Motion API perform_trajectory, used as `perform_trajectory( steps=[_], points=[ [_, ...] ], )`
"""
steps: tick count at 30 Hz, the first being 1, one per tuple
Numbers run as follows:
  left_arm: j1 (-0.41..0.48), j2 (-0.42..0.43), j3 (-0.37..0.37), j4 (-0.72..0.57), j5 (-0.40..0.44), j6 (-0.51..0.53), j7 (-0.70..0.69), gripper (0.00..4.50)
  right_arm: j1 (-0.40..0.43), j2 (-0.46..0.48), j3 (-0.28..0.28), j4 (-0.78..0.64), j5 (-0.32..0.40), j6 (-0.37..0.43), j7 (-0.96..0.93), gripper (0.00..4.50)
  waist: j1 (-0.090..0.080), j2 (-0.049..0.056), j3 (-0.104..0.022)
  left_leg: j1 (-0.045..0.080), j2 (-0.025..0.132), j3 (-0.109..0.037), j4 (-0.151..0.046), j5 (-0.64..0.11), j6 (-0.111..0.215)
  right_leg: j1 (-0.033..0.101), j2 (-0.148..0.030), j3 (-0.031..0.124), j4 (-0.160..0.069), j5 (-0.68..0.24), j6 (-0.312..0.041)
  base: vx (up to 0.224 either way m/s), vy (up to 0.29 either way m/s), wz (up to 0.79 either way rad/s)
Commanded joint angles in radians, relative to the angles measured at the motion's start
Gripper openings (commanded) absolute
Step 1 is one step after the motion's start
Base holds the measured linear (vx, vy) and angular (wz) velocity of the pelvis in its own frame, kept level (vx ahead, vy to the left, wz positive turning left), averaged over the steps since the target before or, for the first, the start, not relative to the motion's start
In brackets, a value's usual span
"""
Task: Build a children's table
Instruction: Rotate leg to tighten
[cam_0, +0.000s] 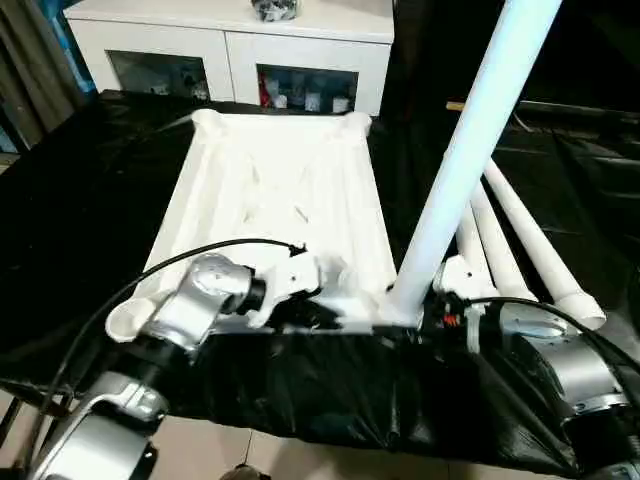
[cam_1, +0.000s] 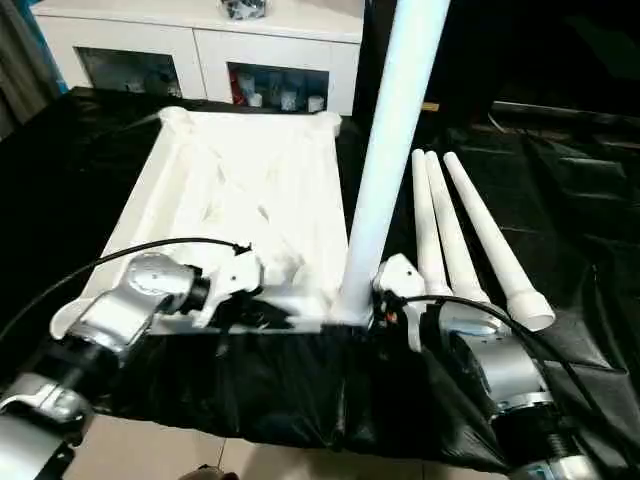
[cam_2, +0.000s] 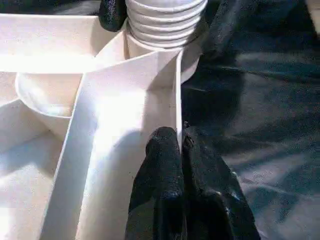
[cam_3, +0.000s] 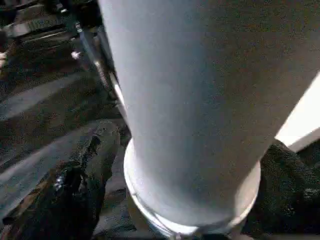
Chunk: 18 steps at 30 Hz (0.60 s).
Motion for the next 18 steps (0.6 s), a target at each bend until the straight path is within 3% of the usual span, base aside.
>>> perform_trajectory(
  steps=[1, 3, 4, 7, 9, 14, 16, 17, 18],
  points=[
    [0.018, 0.002, -0.049, -0.024, -0.012, 0.002, -0.065, 0.0, -0.001, -0.011, 0.042, -0.021, 0.004, 0.025, 0.051, 3.51, 0.004, -0.002, -0.057, 0.016, 0.071, -0.021, -0.07, -0.187, 0.077, 0.046, -0.075, 0.063, -0.068, -0.077, -0.268, 0.0, 0.0, 0.0],
    [0.018, 0.011, -0.051, -0.025, -0.013, 0.0, -0.079, 0.0, -0.002, -0.017, 0.053, -0.025, -0.001, 0.027, 0.062, 3.42, 0.005, -0.002, -0.059, 0.016, 0.071, -0.021, -0.068, -0.167, 0.084, 0.046, -0.075, 0.062, -0.063, -0.041, -0.275, 0.0, 0.0, 0.0],
    [0.015, 0.017, -0.053, -0.017, -0.009, -0.008, -0.088, 0.0, -0.001, -0.021, 0.061, -0.028, -0.007, 0.026, 0.069, 3.15, 0.006, -0.002, -0.059, 0.016, 0.07, -0.02, -0.067, -0.158, 0.088, 0.045, -0.076, 0.062, -0.062, -0.03, -0.278, 0.0, 0.0, 0.0],
    [0.013, 0.019, -0.053, -0.012, -0.005, -0.015, -0.089, 0.0, 0.0, -0.021, 0.062, -0.031, -0.008, 0.028, 0.071, 3.11, 0.006, -0.002, -0.06, 0.017, 0.07, -0.021, -0.067, -0.159, 0.086, 0.046, -0.076, 0.061, -0.063, -0.033, -0.28, 0.0, 0.0, 0.0],
    [-0.002, 0.014, -0.042, 0.011, -0.007, -0.014, -0.087, 0.0, 0.011, 0.0, 0.055, -0.038, 0.005, 0.044, 0.056, 2.84, 0.007, -0.002, -0.059, 0.017, 0.069, -0.02, -0.067, -0.166, 0.082, 0.046, -0.076, 0.061, -0.064, -0.046, -0.279, 0.0, 0.0, 0.0],
    [-0.013, -0.015, -0.021, 0.032, 0.004, 0.029, -0.01, 0.0, 0.017, 0.061, 0.023, -0.013, 0.011, 0.058, -0.038, 2.76, 0.006, -0.002, -0.056, 0.019, 0.069, -0.021, -0.07, -0.193, 0.061, 0.044, -0.077, 0.063, -0.068, -0.093, -0.271, 0.0, 0.0, 0.0],
    [-0.023, -0.056, -0.003, 0.04, 0.004, 0.087, 0.073, 0.0, 0.002, 0.134, -0.017, 0.035, -0.008, 0.063, -0.194, 2.75, -0.001, -0.004, -0.047, 0.025, 0.067, -0.022, -0.077, -0.272, 0.02, 0.039, -0.08, 0.063, -0.084, -0.238, -0.25, 0.0, 0.0, 0.0],
    [-0.025, -0.068, 0.003, 0.04, 0.002, 0.102, 0.094, 0.0, -0.004, 0.154, -0.027, 0.05, -0.016, 0.064, -0.241, 2.75, -0.001, -0.004, -0.047, 0.025, 0.067, -0.022, -0.077, -0.272, 0.02, 0.039, -0.08, 0.063, -0.084, -0.238, -0.25, 0.0, 0.0, 0.0],
    [-0.027, -0.074, 0.005, 0.039, 0.002, 0.11, 0.103, 0.0, -0.006, 0.163, -0.031, 0.056, -0.018, 0.063, -0.259, 2.75, -0.005, -0.005, -0.044, 0.026, 0.065, -0.027, -0.079, -0.308, 0.0, 0.038, -0.083, 0.062, -0.092, -0.324, -0.225, 0.0, 0.0, 0.0]
  ],
)
